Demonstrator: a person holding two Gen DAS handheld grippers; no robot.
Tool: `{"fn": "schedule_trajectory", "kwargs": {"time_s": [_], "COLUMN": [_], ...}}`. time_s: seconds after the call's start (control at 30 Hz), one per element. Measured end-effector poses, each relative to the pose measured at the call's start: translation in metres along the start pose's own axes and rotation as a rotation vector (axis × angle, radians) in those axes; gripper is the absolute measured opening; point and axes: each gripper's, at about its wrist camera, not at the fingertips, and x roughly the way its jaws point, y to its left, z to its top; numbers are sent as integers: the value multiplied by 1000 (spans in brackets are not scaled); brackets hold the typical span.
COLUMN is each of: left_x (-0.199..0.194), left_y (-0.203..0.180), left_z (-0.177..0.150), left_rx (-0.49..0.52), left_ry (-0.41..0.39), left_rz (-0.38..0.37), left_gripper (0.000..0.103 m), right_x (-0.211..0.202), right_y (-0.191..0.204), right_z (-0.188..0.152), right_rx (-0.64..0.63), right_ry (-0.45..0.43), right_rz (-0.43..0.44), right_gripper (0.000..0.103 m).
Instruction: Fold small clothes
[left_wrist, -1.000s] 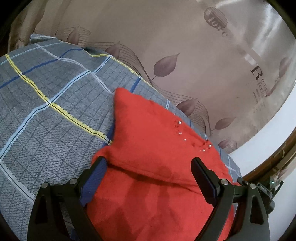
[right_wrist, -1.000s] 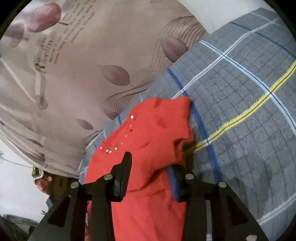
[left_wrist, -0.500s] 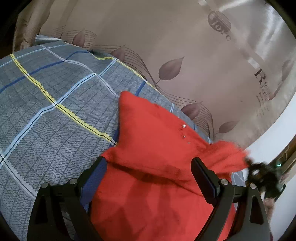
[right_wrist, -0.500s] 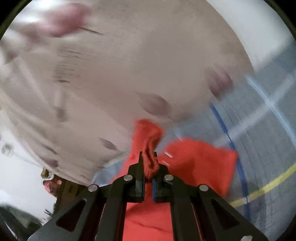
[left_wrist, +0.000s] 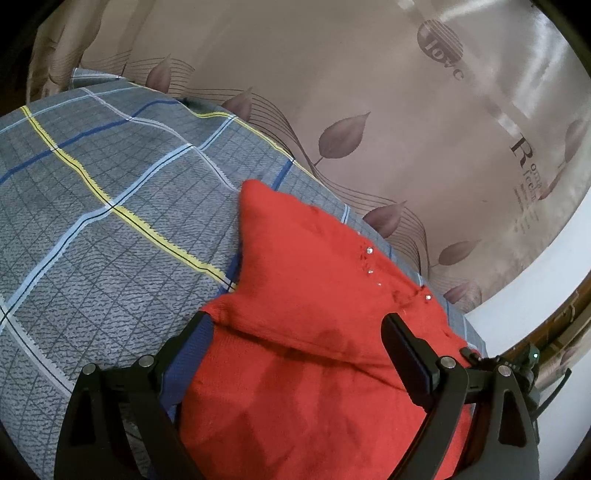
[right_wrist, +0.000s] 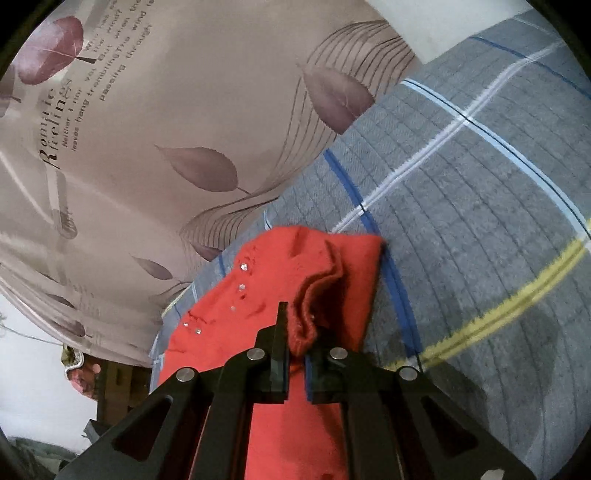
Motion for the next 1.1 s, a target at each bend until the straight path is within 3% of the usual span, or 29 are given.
{"fn": "schedule_trajectory", "kwargs": {"time_s": [0.07, 0.37, 0.43, 0.47, 0.53, 0.63, 0.77, 0.87, 1.0, 1.1], "left_x": [0, -2, -4, -8, -14, -30, -74, -101, -132, -154], "left_y": [1, 5, 10, 16, 29, 41, 65, 72, 68, 64], "left_z": [0, 2, 5, 8, 13, 19, 20, 12, -21, -53], "left_rx": [-2, -19, -33, -59, -106, -119, -162, -120, 15, 65], "left_ry": [1, -7, -28, -46, -68, -99, -159, -110, 62, 144], "left_rz": [0, 5, 28, 107, 96, 171, 129, 103, 52, -4], "left_gripper": [92, 92, 92, 92, 92, 92, 92, 92, 92, 92], "right_x": [9, 15, 2, -6, -32, -72, -133, -169, -189, -201], "right_y": [1, 3, -3, -6, -7, -8, -16, -11, 14, 18], "right_z": [-2, 1, -3, -6, -17, -39, -81, -118, -169, -202], "right_rx": [5, 21, 64, 79, 74, 49, 37, -62, -270, -305], "right_ry": [40, 49, 33, 20, -7, -37, -72, -29, 65, 120], "right_rz": [-23, -25, 10, 18, 23, 55, 132, 107, -10, -12], "right_gripper": [6, 5, 12, 14, 31, 51, 60, 60, 60, 59]}}
